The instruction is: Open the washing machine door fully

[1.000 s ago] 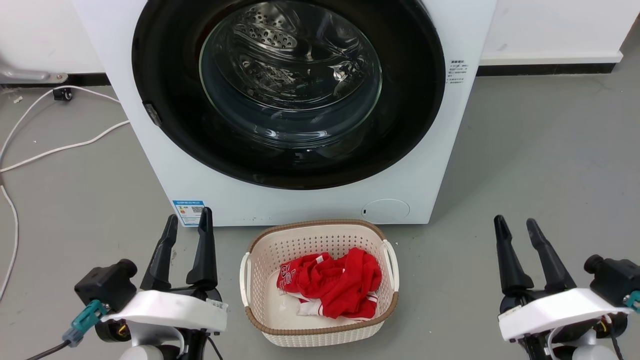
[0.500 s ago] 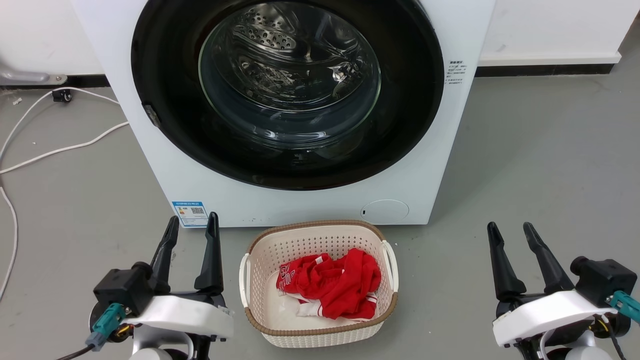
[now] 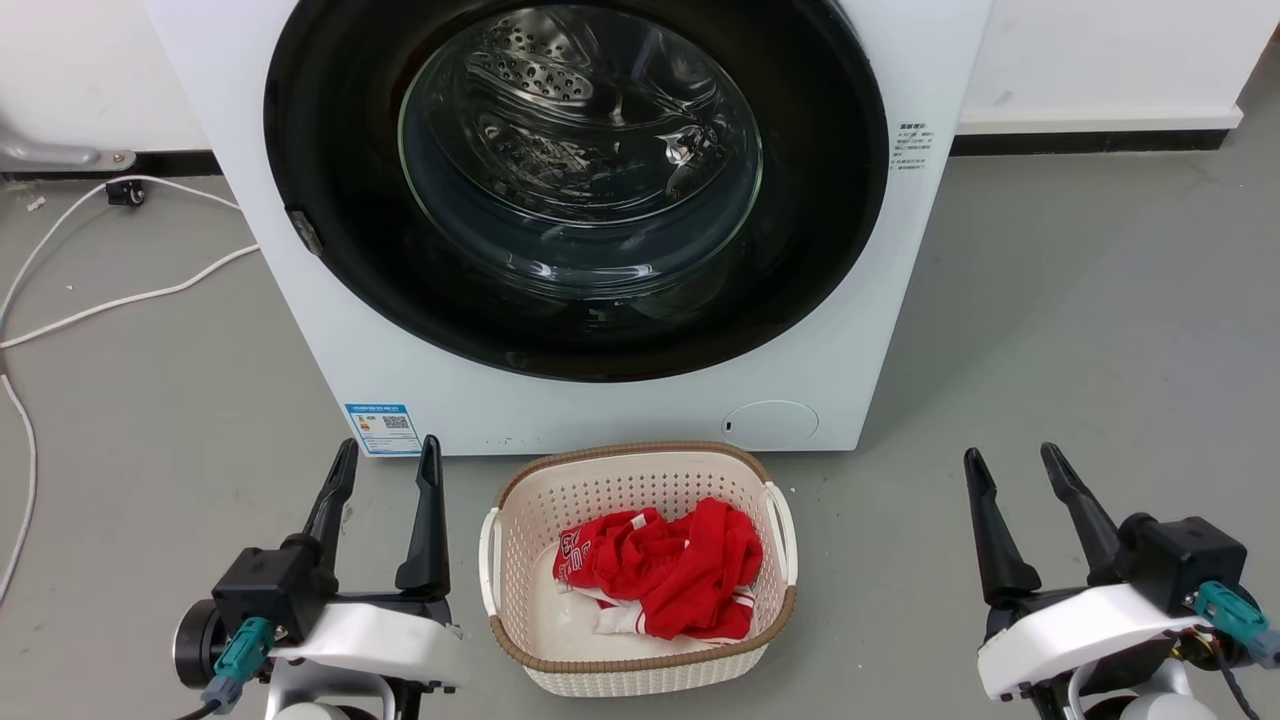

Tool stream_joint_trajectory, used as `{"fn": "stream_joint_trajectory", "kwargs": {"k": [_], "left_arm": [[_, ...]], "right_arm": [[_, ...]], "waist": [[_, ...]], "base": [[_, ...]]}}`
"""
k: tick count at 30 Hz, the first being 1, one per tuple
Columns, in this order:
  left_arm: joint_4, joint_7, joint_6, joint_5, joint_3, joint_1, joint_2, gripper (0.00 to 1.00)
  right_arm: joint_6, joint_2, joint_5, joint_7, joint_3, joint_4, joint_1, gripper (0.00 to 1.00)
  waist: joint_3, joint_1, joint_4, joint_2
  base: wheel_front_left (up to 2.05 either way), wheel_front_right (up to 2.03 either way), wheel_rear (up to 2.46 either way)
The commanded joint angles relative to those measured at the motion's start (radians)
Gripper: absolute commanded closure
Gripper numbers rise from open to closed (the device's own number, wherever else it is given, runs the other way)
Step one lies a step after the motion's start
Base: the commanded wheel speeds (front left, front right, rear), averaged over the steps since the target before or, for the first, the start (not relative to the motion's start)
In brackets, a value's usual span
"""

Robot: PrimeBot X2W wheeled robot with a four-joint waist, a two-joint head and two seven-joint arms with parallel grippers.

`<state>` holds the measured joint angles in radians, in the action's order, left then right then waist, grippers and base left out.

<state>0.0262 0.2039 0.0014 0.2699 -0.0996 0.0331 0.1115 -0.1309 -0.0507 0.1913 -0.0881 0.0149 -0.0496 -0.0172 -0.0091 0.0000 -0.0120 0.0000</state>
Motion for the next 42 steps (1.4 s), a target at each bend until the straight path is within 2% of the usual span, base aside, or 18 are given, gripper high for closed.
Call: {"fn": "stream_joint_trajectory", "kwargs": {"k": [1, 12, 29, 42], "left_arm": [[-0.004, 0.009, 0.005, -0.022, 0.000, -0.002, 0.002, 0.00], [0.007, 0.031, 0.000, -0.095, 0.003, -0.005, -0.001, 0.00], [0.016, 0.062, -0.035, -0.178, 0.015, -0.014, -0.022, 0.00], [0.054, 0.062, -0.051, -0.172, 0.031, -0.008, -0.036, 0.00]], "right_arm": [[0.000, 0.000, -0.025, 0.000, 0.004, 0.013, 0.003, 0.00], [0.000, 0.000, -0.091, 0.002, 0.009, 0.030, 0.013, 0.00], [0.000, 0.001, -0.171, -0.023, 0.018, 0.030, 0.016, 0.00], [0.000, 0.001, -0.149, -0.026, 0.020, 0.012, 0.009, 0.00]], "waist": [[-0.001, 0.0000, 0.000, 0.0000], [-0.002, 0.0000, 0.000, 0.0000], [-0.003, 0.0000, -0.004, 0.0000], [0.000, 0.0000, -0.007, 0.0000]], "base": [[0.00, 0.00, 0.00], [0.00, 0.00, 0.00], [0.00, 0.00, 0.00], [0.00, 0.00, 0.00]]}}
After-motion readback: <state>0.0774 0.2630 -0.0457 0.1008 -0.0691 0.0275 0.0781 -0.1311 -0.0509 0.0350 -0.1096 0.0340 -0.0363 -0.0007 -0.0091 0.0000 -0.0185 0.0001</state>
